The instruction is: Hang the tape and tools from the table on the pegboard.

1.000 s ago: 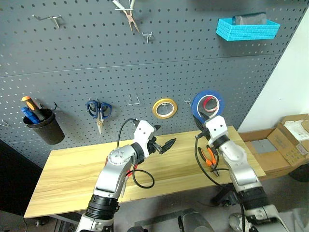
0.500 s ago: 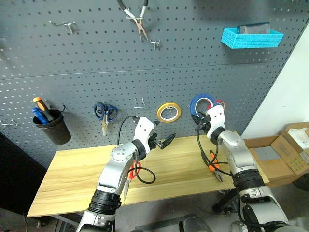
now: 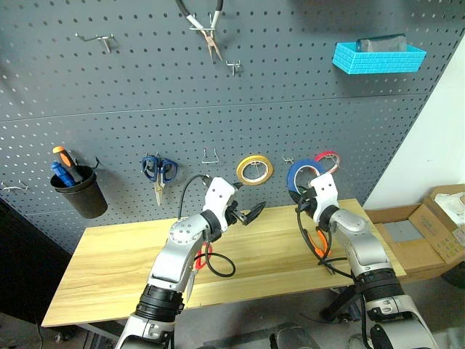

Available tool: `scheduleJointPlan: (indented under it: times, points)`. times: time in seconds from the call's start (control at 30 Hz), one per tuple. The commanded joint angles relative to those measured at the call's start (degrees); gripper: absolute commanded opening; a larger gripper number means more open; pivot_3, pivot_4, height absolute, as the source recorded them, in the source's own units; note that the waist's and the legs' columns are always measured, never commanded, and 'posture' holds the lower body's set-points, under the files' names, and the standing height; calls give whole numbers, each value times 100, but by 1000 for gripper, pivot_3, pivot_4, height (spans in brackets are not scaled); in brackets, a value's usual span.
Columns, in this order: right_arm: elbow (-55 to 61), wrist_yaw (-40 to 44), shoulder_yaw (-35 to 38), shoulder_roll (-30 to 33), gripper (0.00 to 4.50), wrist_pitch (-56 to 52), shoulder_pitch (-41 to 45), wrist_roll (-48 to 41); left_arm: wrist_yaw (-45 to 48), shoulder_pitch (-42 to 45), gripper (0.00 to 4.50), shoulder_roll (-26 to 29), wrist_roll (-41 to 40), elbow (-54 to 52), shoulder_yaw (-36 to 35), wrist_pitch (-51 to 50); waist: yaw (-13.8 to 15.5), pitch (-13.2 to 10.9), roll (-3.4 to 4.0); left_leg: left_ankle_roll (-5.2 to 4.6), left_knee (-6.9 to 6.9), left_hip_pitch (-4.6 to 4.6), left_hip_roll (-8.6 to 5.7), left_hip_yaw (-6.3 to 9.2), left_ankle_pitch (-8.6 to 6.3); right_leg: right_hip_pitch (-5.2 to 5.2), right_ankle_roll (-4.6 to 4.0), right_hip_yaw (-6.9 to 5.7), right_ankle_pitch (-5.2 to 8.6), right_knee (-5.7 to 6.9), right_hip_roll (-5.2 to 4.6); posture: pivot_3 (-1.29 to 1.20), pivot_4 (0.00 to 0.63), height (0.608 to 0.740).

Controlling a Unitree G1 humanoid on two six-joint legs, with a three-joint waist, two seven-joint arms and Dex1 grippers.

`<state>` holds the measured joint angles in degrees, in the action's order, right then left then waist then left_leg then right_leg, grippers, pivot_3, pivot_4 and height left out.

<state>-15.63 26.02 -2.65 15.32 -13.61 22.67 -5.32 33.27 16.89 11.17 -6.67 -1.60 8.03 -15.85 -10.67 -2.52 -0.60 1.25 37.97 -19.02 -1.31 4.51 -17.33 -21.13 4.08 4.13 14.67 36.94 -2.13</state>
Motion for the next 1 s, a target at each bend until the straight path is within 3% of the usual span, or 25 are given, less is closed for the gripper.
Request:
scheduleJointPlan:
  times: [0.03,0.23,0.47,0.63,0.73,0.9,1.0]
  points:
    - [56,37,39,42,2373,38,159,-4,15,210,4500,20,-88,-56,-45,113,-2,-1,1,0,0,-1,-1,0,0,-2,0,0,0,0,0,-172,0,740]
    - [56,-182,38,97,4464,122,75,202,9,153,4500,10,-91,-135,2,63,-8,-1,1,0,-2,-2,-1,-1,0,-3,2,0,3,0,0,-175,0,740]
    - [678,-377,-85,268,4464,-982,-452,432,144,-329,4500,99,-151,-356,117,-107,-21,-29,6,-4,-6,-4,1,-2,-3,-7,3,1,12,0,0,-207,38,740]
    - [1134,-812,164,97,4464,-2722,-568,323,765,-1013,4500,867,333,-264,748,342,-68,-159,42,-6,-10,1,2,-13,-5,-11,8,13,21,5,7,-230,98,740]
    - [952,-989,325,17,4464,-3299,-428,268,785,-981,4500,986,393,-30,782,531,-43,-336,33,-6,-6,-6,6,-11,-4,-18,9,9,21,5,7,-243,127,740]
    - [440,-1148,466,84,4464,-3658,-208,274,855,-820,4500,976,462,128,855,661,-43,-509,49,-7,-1,-18,5,-12,-4,-24,6,8,18,5,0,-239,160,740]
    - [94,-1214,456,226,4464,-3576,-78,360,845,-772,4500,930,456,124,837,634,-51,-543,56,-9,0,-77,5,-9,-5,-82,-16,5,4,11,-2,-234,168,740]
